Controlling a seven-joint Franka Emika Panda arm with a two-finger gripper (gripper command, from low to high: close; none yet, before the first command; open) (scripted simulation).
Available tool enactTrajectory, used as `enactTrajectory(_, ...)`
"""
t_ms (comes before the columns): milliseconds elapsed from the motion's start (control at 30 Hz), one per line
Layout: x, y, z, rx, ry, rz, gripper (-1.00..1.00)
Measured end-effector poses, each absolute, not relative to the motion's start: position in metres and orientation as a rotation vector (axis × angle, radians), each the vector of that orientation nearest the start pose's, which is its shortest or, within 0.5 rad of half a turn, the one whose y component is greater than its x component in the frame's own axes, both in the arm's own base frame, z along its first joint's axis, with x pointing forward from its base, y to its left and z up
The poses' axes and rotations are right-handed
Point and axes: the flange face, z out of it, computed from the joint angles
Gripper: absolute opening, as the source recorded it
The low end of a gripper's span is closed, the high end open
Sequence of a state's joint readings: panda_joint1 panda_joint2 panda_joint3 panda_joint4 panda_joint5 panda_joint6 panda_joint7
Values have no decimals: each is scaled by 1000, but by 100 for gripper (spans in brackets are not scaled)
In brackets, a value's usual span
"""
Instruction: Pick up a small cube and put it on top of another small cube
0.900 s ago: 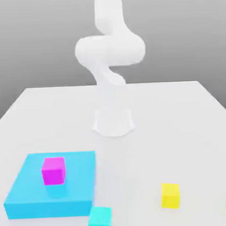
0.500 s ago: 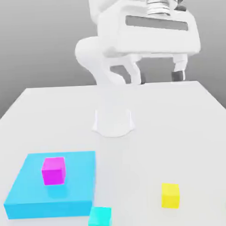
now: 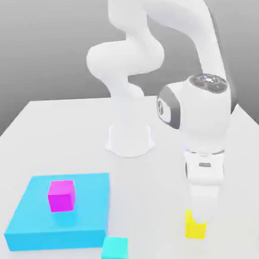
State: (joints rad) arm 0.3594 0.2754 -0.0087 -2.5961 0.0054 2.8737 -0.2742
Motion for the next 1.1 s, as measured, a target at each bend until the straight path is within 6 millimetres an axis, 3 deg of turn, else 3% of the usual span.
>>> enactTrajectory(67, 408, 149, 137, -2991, -962, -1, 0)
enactTrajectory(100, 407, 149, 129, -2991, -962, 0, -100)
enactTrajectory(333, 407, 149, 129, -2991, -963, 2, -100)
enactTrajectory(533, 409, 153, 187, -2988, -970, 3, -100)
enactTrajectory(633, 422, 196, 202, -2965, -1039, 3, -100)
enactTrajectory(833, 432, 304, 232, -2902, -1202, 3, -100)
enactTrajectory(900, 432, 321, 220, -2892, -1227, 2, -100)
enactTrajectory(967, 432, 325, 193, -2890, -1232, 3, -100)
enactTrajectory(1000, 431, 326, 181, -2889, -1233, 3, 100)
enactTrajectory(1100, 431, 326, 181, -2889, -1233, 3, 100)
